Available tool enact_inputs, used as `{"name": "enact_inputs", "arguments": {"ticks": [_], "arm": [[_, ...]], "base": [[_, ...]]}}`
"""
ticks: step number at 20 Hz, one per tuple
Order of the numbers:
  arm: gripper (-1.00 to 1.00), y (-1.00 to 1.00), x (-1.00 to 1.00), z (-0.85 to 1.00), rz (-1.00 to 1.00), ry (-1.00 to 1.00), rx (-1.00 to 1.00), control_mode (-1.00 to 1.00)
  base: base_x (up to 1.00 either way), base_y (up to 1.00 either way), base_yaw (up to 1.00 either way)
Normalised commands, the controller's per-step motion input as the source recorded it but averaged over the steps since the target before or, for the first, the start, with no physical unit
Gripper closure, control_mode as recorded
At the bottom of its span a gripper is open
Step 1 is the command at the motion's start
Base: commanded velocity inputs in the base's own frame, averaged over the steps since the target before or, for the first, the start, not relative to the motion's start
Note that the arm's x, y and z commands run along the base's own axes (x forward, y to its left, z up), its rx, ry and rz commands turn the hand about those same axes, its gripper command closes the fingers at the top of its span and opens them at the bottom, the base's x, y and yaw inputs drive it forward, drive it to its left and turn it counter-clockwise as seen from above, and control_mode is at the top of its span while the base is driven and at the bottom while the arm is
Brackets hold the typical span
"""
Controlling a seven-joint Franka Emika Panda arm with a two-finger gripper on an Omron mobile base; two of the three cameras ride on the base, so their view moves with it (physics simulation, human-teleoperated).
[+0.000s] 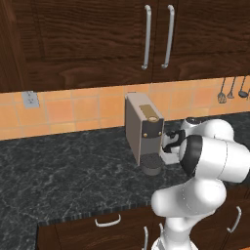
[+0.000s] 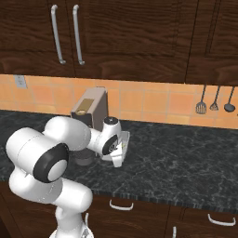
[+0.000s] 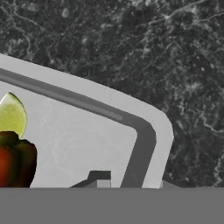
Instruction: Take the meat container that has the shrimp and place it on the second highest rack of the freezer. Then take the vegetable container that has the bell pepper and lemon wedge and place it on the highest rack of the freezer.
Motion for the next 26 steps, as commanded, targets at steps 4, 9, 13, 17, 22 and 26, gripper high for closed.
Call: {"name": "enact_inputs", "arguments": {"ticks": [4, 9, 13, 17, 22, 26], "arm": [[1.0, 0.0, -0.08, 0.03, -0.07, 0.0, 0.0, -1.0], [1.0, 0.0, -0.32, 0.3, -0.11, -0.1, 0.0, -1.0], [1.0, -0.03, -0.49, 0.41, -0.17, -0.03, 0.01, -1.0], [1.0, -0.08, -0.62, 0.53, -0.21, 0.0, 0.04, -1.0], [1.0, -0.11, -0.7, 0.49, -0.22, 0.02, 0.08, -1.0], [1.0, -0.02, -0.31, 0.67, -0.13, 0.03, 0.07, -1.0]], "base": [[0.0, 0.0, 0.0], [0.0, 0.0, 0.0], [0.0, 0.0, 0.0], [0.0, 0.0, 0.0], [0.0, 0.0, 0.0], [0.0, 0.0, 0.0]]}}
